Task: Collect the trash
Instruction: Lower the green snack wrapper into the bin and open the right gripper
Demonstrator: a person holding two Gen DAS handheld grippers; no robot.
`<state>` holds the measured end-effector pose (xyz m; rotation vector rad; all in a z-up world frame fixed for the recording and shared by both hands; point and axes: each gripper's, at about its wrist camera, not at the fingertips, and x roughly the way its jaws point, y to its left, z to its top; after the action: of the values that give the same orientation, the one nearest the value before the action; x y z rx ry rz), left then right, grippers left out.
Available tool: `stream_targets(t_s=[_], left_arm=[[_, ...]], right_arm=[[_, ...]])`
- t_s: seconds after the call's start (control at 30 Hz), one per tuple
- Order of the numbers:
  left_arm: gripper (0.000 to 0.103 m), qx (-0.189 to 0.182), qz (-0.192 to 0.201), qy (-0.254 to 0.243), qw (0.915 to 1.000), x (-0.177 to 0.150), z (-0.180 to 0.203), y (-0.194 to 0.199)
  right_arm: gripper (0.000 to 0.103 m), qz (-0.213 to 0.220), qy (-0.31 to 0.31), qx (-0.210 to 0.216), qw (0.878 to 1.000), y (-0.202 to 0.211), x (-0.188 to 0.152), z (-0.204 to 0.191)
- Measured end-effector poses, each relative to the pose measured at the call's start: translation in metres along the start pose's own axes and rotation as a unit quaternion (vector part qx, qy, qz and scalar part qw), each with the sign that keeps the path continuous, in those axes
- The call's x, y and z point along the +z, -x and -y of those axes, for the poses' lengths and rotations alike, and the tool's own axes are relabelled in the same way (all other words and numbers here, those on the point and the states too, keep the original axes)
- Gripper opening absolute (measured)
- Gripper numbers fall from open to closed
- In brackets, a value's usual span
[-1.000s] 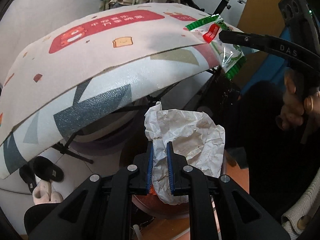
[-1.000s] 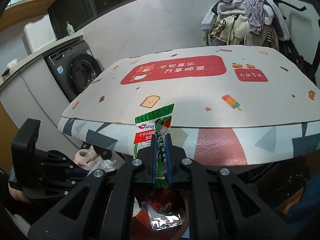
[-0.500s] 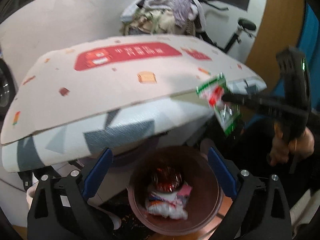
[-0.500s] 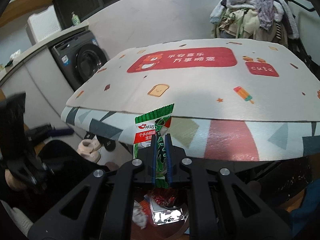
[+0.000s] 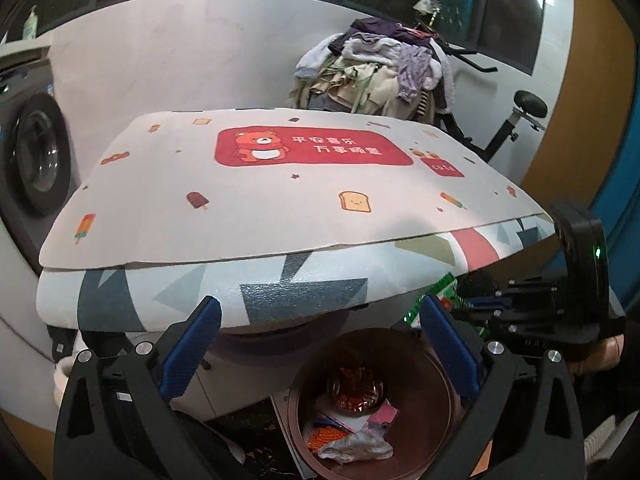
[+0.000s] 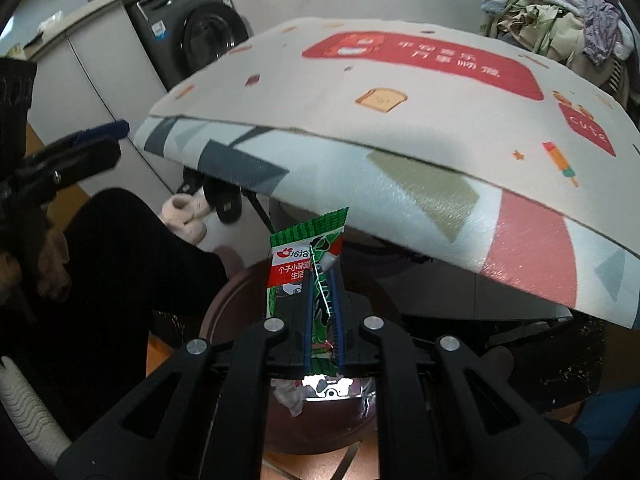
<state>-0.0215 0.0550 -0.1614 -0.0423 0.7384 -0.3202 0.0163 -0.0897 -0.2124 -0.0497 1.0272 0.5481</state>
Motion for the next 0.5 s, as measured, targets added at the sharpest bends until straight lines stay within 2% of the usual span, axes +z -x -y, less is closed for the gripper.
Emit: stream_targets(t_s=[0.2,0.27,0.33,0.4,0.43,0.5], left_arm=[[0.097,0.001,-0.006,0.012,0.9999,-0.002,-0.004,-0.003],[0.097,0.001,-0.006,0.012,0.9999,-0.002,-0.003,-0.003],[0.097,0.002,-0.006,0.012,0.9999,-0.002,-0.004,-0.003],[0.097,0.003,-0.005,0.012,0.9999,-0.002,-0.004,-0.003],[0.097,0.005,-0.004,0.012,0.9999,-0.003,-0.003,-0.003],[0.097,0.008,-0.002,0.01,0.9999,-0.002,-0.004,-0.003]], right_arm=[[0.014,-0.026,0.007,-0.004,1.0,-0.01,-0.001,-0.004],[0.027,-0.031,0.01,-0.01,0.999,-0.013,-0.001,-0.005],[0.06,-0.029,0.01,-0.012,0.999,-0.012,-0.001,-0.006],[0.078,-0.021,0.009,-0.018,1.0,-0.009,0.0,-0.006],[0.086,-0.017,0.006,-0.021,1.0,-0.008,0.001,-0.005],[0.093,-0.01,-0.003,-0.029,1.0,-0.006,0.002,-0.002]])
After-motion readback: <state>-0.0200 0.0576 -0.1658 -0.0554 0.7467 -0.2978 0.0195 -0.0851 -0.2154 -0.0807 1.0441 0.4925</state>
